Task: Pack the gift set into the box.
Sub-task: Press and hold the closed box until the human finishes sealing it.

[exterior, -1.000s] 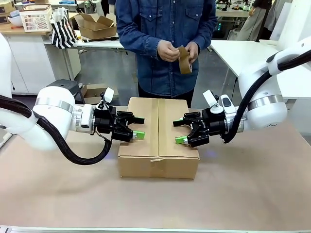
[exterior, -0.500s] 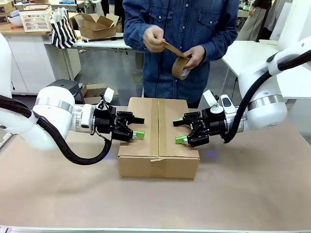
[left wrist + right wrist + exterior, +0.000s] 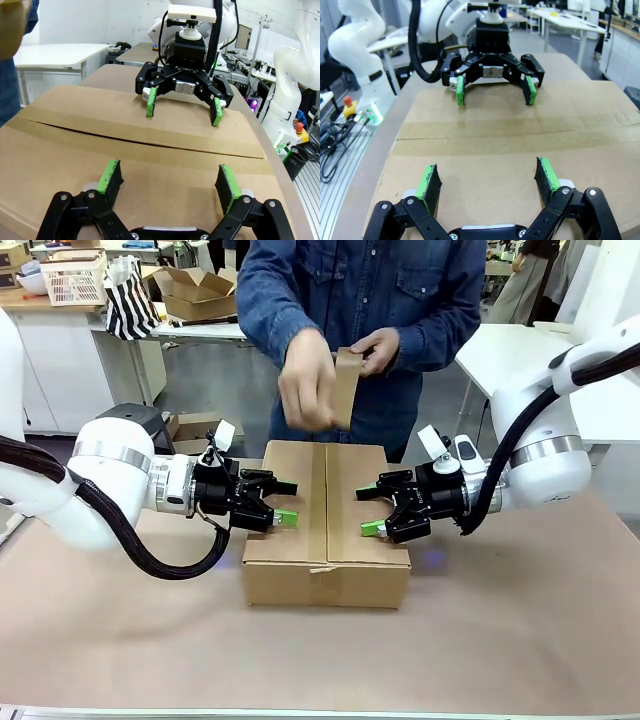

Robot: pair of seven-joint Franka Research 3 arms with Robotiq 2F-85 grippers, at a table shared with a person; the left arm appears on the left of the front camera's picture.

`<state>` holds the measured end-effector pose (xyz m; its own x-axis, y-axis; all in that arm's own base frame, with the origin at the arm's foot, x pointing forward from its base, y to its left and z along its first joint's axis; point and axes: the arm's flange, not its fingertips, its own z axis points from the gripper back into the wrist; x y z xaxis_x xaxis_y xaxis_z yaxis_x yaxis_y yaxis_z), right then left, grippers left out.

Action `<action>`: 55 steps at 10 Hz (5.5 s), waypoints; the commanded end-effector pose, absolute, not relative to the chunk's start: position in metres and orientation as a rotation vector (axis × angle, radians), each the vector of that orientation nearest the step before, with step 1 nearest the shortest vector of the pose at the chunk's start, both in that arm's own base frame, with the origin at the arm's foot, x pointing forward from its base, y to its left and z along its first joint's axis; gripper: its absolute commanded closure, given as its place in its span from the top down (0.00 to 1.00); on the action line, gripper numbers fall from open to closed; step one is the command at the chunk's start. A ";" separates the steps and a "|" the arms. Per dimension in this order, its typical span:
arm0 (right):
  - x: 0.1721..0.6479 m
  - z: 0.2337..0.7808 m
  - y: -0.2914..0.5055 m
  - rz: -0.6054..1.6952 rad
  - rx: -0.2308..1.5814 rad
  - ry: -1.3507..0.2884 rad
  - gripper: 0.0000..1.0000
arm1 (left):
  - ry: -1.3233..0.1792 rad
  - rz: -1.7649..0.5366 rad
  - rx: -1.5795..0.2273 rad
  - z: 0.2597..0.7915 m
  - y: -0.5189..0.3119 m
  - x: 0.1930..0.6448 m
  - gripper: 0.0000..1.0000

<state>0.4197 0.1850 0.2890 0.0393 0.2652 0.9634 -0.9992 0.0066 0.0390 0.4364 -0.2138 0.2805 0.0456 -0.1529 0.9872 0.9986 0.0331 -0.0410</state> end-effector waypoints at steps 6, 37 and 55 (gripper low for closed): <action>0.419 0.288 0.185 1.305 1.018 -0.990 1.00 | -1.070 -1.238 -1.081 0.281 -0.212 0.436 1.00; 0.419 0.288 0.185 1.305 1.018 -0.990 1.00 | -1.070 -1.238 -1.081 0.281 -0.212 0.436 1.00; 0.419 0.288 0.185 1.305 1.018 -0.990 1.00 | -1.070 -1.238 -1.081 0.281 -0.212 0.436 1.00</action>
